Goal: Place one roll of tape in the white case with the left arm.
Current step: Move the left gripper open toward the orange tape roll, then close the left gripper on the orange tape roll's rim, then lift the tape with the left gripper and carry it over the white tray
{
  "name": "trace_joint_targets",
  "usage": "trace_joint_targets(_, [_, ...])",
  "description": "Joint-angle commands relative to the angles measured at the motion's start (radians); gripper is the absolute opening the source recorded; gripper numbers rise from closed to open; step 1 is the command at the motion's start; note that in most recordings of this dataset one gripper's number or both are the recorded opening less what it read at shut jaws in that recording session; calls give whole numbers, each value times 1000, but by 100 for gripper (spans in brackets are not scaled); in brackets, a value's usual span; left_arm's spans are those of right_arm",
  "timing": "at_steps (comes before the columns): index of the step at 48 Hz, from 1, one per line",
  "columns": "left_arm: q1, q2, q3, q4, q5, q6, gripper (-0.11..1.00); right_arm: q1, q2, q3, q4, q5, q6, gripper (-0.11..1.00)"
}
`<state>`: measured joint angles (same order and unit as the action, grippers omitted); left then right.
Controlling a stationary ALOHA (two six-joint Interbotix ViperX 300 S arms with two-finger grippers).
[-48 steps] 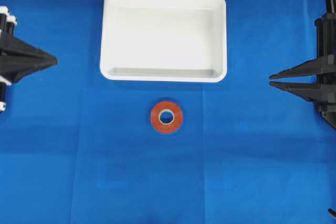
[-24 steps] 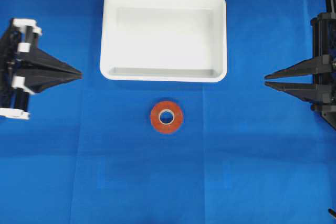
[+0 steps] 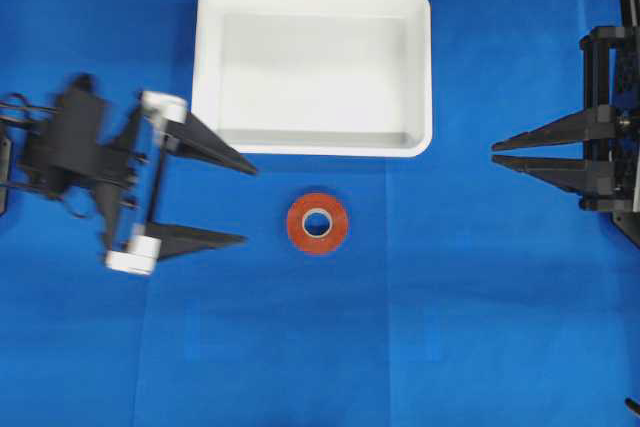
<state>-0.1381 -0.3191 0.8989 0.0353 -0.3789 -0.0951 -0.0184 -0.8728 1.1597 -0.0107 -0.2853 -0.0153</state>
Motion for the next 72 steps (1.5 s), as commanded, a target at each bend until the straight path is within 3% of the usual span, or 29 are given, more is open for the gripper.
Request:
trace_joint_targets(1, [-5, 58, -72, -2, 44, -15, 87, -3, 8, -15, 0, -6, 3, -10])
trace_joint_targets(15, [-9, 278, -298, -2, 382, -61, 87, -5, 15, -12, 0, -2, 3, -10])
trace_joint_targets(21, [-9, 350, -356, -2, 462, -64, 87, -6, 23, -11, -2, 0, 2, -10])
trace_joint_targets(39, [-9, 551, -463, -2, 545, -64, 87, -6, 26, -8, -2, 28, 2, -10])
trace_joint_targets(56, [-9, 634, -506, 2, 620, -61, 84, -17, 26, -8, -2, 43, 2, -10])
trace_joint_targets(60, [-9, 635, -517, 2, 647, -61, 74, -18, 26, -8, -2, 44, 2, -10])
trace_joint_targets(68, [-9, 634, -540, 3, 713, -61, 26, -18, 26, -8, -2, 44, 2, -10])
trace_joint_targets(72, [-9, 629, -554, 3, 747, -61, 26, -18, 28, -8, -2, 44, 2, -10])
